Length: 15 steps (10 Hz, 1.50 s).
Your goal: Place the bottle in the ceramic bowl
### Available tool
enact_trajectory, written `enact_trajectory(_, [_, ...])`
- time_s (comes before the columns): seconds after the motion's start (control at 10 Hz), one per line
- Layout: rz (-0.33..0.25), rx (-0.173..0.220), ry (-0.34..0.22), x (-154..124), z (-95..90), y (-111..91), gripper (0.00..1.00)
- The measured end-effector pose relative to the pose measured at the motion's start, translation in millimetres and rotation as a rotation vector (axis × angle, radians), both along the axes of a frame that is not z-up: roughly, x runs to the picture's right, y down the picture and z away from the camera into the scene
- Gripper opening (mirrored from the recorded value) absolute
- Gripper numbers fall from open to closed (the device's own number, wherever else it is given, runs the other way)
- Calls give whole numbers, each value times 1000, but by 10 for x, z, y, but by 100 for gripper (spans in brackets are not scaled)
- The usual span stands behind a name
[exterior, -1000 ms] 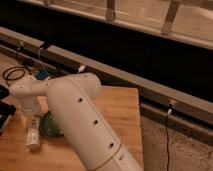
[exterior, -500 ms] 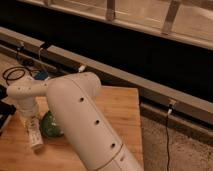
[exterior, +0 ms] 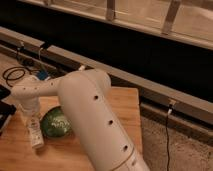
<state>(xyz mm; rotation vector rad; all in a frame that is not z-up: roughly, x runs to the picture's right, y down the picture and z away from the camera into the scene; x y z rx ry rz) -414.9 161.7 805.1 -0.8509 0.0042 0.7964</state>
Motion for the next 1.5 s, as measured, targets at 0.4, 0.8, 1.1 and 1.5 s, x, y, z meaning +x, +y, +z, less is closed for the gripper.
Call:
enact_trajectory(0.4, [24, 107, -24, 2, -634, -499, 0])
enact_trajectory(0.8, [-104, 229, 108, 114, -1172, -925, 0])
enact_trajectory(1.1, [-88, 214, 174, 570, -1072, -1085, 0])
enact_trajectory(1.5, [11, 160, 218, 1200, -534, -735, 0])
